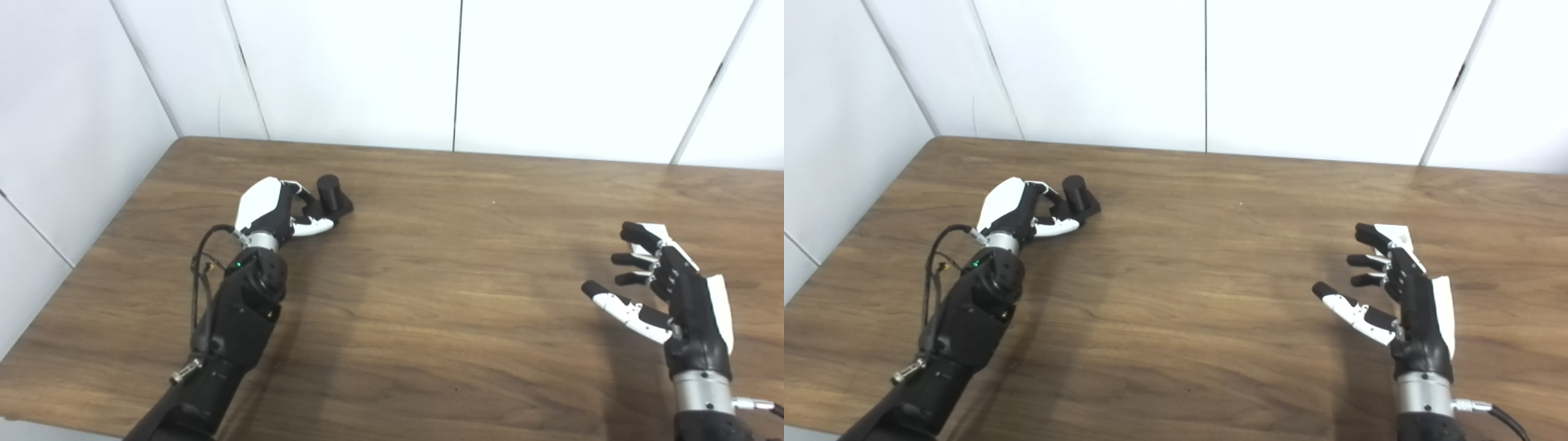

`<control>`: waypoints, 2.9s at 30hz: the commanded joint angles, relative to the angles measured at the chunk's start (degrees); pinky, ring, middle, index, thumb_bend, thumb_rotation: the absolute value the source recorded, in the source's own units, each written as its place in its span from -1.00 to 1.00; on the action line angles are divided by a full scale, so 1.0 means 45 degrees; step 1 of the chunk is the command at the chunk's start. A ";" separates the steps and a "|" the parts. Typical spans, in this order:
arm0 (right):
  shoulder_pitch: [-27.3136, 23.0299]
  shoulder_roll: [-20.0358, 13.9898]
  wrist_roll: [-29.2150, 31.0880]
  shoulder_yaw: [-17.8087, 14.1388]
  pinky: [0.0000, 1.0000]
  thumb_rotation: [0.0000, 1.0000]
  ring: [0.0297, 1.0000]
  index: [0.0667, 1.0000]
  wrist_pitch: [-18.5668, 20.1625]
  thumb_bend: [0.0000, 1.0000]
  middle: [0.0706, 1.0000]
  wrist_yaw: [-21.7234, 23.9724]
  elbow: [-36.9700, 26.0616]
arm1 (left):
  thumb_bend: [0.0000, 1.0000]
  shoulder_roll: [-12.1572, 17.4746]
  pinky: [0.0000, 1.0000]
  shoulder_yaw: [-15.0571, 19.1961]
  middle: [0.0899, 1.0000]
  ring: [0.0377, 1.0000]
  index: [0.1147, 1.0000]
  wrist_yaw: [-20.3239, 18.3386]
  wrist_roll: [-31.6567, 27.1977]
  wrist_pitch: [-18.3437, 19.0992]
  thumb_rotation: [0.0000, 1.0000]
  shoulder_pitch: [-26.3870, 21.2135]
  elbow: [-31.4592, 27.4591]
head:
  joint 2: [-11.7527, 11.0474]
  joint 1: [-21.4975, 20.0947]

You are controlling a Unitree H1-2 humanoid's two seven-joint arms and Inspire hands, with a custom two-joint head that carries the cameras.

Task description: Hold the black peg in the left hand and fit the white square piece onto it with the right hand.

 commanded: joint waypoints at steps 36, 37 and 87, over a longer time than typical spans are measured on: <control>-0.0249 0.0258 -0.0470 0.0134 0.09 -0.97 0.33 0.50 -0.1129 0.30 0.54 -0.0495 -0.0026 | 0.03 0.0658 1.00 -0.3487 0.82 1.00 -0.15 -0.2842 -0.1269 -0.5029 -0.83 -0.0169 -0.1358 | 0.0138 -0.0979; -0.0245 0.0265 -0.0506 0.0143 0.09 -0.97 0.33 0.50 -0.1144 0.30 0.54 -0.0522 -0.0018 | 0.03 0.0659 1.00 -0.3532 0.82 1.00 -0.15 -0.2907 -0.1306 -0.5125 -0.83 -0.0182 -0.1353 | 0.0145 -0.1011; -0.0125 0.0615 -0.0841 0.0350 0.11 -0.80 0.31 0.52 -0.1396 0.32 0.54 -0.0931 0.0056 | 0.03 0.0307 1.00 -0.5398 0.79 1.00 -0.15 -0.4332 -0.0925 -0.7323 -0.82 0.0085 -0.2617 | 0.0142 -0.6189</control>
